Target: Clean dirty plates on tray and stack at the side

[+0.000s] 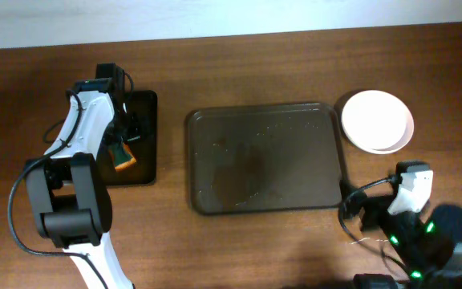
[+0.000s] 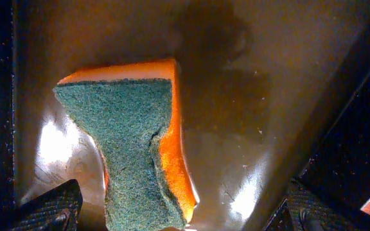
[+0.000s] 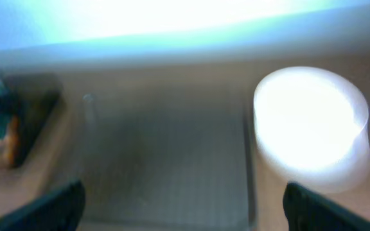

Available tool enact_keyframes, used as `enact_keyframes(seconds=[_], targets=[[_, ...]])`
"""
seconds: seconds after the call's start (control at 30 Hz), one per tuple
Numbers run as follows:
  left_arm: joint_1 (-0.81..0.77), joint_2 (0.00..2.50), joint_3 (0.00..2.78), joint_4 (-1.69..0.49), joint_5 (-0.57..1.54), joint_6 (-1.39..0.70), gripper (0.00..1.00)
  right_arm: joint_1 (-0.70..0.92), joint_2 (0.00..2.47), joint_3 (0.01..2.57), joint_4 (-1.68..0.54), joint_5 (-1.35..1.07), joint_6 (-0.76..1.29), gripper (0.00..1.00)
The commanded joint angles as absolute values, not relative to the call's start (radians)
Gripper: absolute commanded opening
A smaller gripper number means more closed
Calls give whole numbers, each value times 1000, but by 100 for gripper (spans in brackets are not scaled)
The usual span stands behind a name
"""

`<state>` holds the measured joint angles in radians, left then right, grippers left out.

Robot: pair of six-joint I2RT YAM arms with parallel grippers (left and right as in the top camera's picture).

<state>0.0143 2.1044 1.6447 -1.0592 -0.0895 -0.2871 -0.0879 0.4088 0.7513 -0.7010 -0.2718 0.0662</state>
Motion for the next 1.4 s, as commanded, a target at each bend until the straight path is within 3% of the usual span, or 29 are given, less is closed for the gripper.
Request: enact_keyframes(seconds=[0.0, 0.07, 0.3, 0.47, 1.37], targets=[[15, 2116, 1637, -1060, -97, -282, 100, 35, 182, 429, -419, -277, 60, 98], [16, 2116, 1637, -1060, -97, -282, 100, 25, 26, 188, -180, -264, 59, 98], [16, 2116, 1637, -1059, -97, -282, 100, -9, 3, 6, 47, -102, 59, 98], [16, 2116, 1637, -1059, -97, -282, 100, -36, 3, 6, -84, -15, 56, 98], [17, 2079, 1637, -1069, -134, -283, 100, -47, 3, 6, -82, 9, 56, 98]])
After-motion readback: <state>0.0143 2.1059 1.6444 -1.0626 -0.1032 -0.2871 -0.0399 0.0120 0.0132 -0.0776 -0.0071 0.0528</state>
